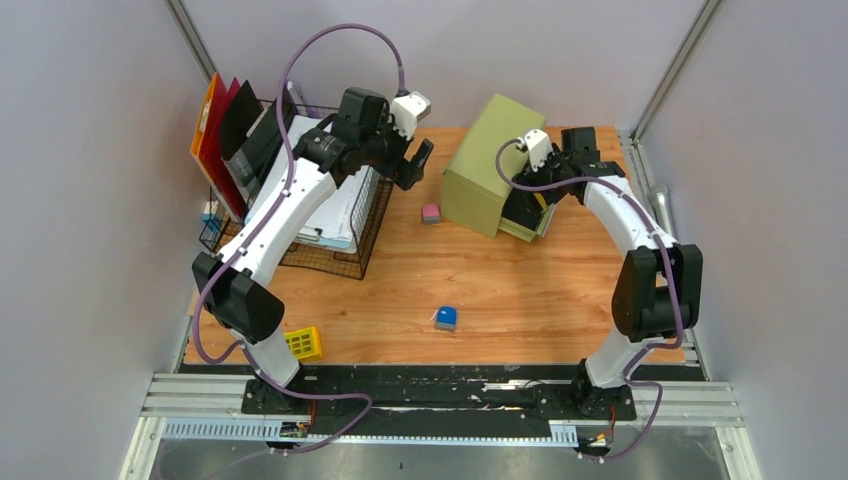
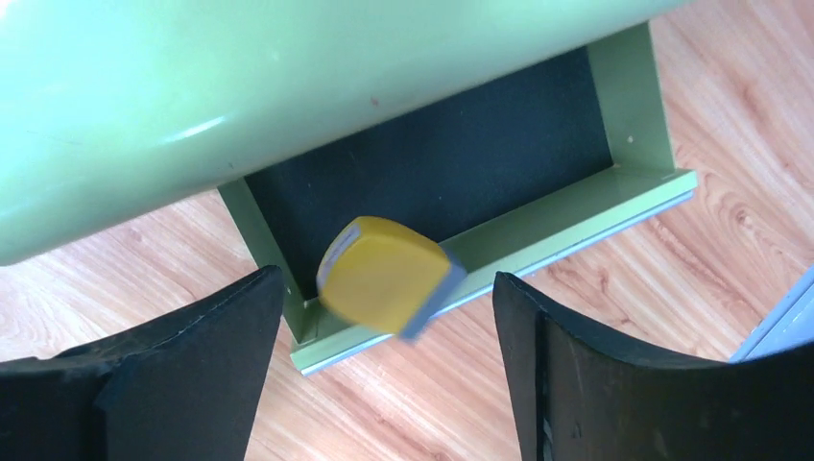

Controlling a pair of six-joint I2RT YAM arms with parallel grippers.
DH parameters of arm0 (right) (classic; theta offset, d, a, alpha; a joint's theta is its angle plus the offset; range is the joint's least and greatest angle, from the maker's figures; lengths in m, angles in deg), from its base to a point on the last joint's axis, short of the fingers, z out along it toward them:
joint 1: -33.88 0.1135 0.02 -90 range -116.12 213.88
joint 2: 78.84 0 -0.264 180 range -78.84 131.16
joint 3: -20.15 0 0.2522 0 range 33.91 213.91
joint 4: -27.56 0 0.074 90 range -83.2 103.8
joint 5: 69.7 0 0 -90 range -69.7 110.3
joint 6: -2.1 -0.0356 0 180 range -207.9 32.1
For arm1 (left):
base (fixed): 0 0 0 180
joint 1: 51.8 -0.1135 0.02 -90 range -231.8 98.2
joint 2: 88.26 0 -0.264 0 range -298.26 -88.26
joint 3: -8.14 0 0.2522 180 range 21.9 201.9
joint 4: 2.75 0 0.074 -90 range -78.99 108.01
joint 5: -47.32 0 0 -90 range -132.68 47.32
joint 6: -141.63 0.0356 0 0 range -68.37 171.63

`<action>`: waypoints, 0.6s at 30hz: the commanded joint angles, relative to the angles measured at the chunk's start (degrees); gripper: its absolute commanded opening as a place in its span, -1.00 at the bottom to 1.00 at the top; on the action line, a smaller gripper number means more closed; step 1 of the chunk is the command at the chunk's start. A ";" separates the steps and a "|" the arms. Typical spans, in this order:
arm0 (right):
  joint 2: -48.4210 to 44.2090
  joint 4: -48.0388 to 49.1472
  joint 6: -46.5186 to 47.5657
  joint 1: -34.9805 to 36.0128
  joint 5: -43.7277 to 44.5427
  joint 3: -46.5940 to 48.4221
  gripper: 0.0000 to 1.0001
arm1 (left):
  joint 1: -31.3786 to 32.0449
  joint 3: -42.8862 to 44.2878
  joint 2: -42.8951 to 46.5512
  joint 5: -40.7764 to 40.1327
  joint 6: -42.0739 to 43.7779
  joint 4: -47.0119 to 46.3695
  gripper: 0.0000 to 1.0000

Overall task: Organize the desk
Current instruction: Place the stationery in the drawer.

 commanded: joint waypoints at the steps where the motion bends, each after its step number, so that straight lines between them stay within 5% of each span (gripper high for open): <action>1: -6.40 4.19 -3.51 0.21 -3.61 0.34 0.76 | 0.08 -0.49 4.13 -0.62 1.07 -2.25 1.00; 4: -11.78 3.97 -4.09 0.41 -7.45 -2.76 0.99 | 0.08 -0.71 4.44 -1.28 1.33 -2.29 1.00; 8: -18.84 2.47 -2.97 3.03 -12.85 -7.30 1.00 | 0.08 -0.54 4.75 -2.14 1.69 -2.08 1.00; 18: -17.09 -1.93 2.75 25.34 -11.63 -16.33 0.99 | -0.41 -1.26 5.48 -7.42 3.12 -1.86 1.00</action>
